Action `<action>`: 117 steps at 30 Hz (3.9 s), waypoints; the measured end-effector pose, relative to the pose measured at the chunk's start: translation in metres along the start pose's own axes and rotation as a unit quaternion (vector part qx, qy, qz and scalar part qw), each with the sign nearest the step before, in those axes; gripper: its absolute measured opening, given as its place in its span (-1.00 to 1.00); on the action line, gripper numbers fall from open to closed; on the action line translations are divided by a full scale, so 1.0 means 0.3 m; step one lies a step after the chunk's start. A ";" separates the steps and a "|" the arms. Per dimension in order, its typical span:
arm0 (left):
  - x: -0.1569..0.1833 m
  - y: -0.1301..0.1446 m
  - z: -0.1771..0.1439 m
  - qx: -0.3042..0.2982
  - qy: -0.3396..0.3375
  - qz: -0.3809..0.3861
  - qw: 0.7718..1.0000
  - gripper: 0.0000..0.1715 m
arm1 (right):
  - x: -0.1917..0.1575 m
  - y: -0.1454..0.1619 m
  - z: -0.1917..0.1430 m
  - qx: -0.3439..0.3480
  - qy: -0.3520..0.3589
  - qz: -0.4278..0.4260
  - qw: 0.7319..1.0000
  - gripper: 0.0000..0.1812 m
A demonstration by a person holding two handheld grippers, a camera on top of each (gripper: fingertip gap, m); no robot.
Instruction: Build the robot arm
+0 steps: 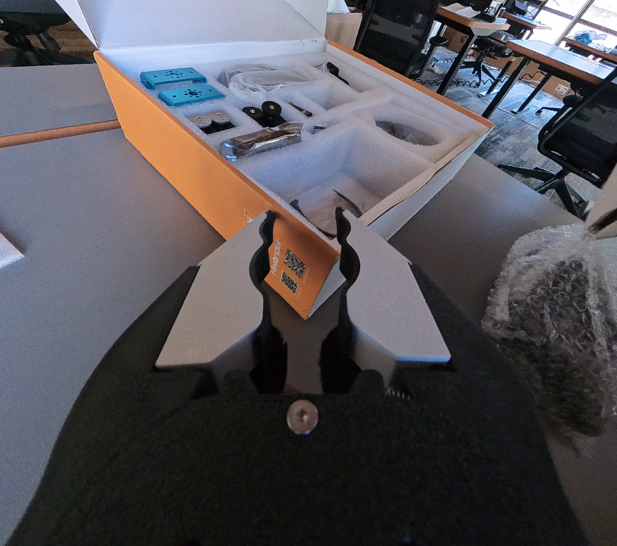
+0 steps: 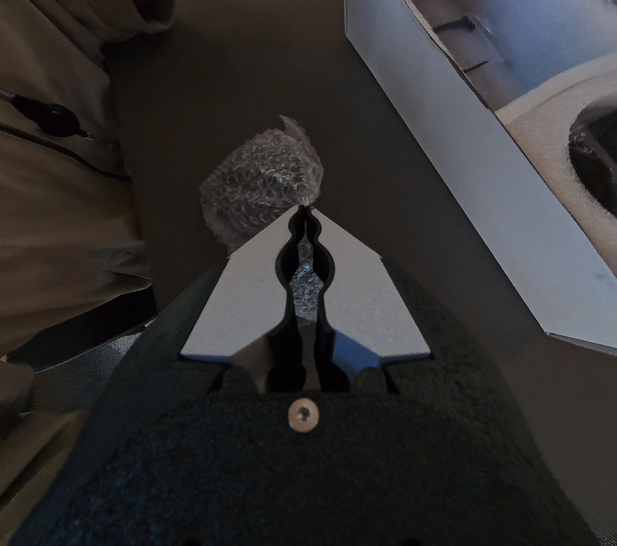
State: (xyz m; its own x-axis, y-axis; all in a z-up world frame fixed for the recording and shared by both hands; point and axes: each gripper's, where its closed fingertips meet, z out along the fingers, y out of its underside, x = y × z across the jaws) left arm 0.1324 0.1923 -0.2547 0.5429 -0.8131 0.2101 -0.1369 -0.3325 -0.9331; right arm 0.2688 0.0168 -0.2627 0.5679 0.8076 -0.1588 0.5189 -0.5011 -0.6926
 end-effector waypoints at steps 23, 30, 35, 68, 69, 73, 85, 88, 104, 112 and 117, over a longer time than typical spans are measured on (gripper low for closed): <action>-0.016 0.038 0.014 0.003 0.019 -0.068 0.998 -0.54 | 0.457 -0.286 0.367 -0.182 -0.025 0.173 0.968 -0.30; -0.011 0.043 0.007 -0.001 0.032 -0.092 0.995 -0.54 | 0.473 -0.217 0.395 -0.309 0.055 0.105 0.944 -0.39; -0.007 0.046 0.002 -0.007 0.036 -0.100 0.994 -0.57 | 0.455 -0.195 0.427 -0.356 0.086 0.061 0.928 -0.56; -0.012 0.045 0.003 0.000 0.033 -0.086 0.996 -0.53 | 0.124 0.399 -0.185 -0.253 0.046 0.321 0.911 -0.99; -0.012 0.045 0.003 0.000 0.033 -0.084 0.996 -0.53 | 0.105 0.442 -0.178 -0.263 0.032 0.334 0.905 -0.99; -0.013 0.045 0.004 0.000 0.031 -0.081 0.996 -0.54 | 0.084 0.491 -0.126 -0.249 -0.011 0.362 0.898 -0.99; -0.015 0.046 0.002 0.000 0.030 -0.074 0.997 -0.53 | 0.228 0.227 -0.227 -0.175 0.123 0.204 0.955 -0.71; -0.014 0.047 0.002 0.001 0.031 -0.077 0.997 -0.54 | 0.295 -0.109 -0.119 -0.050 0.122 0.082 0.988 -0.67; -0.015 0.052 0.002 0.004 0.054 -0.122 0.991 -0.51 | 0.459 -0.187 0.459 -0.319 -0.060 -0.189 0.927 -0.80; -0.014 0.051 0.002 0.003 0.053 -0.115 0.992 -0.50 | 0.447 -0.219 0.345 -0.300 -0.009 -0.209 0.931 -1.00; -0.014 0.050 0.003 0.004 0.051 -0.110 0.993 -0.51 | 0.431 -0.365 0.072 -0.175 0.055 -0.156 0.970 -1.00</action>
State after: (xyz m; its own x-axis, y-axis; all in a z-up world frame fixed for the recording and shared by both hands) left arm 0.1288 0.1911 -0.2698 0.4715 -0.7655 0.4378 -0.0164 -0.5040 -0.8635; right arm 0.2716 0.1829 -0.2225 0.4019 0.9091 0.1093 0.8514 -0.3271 -0.4100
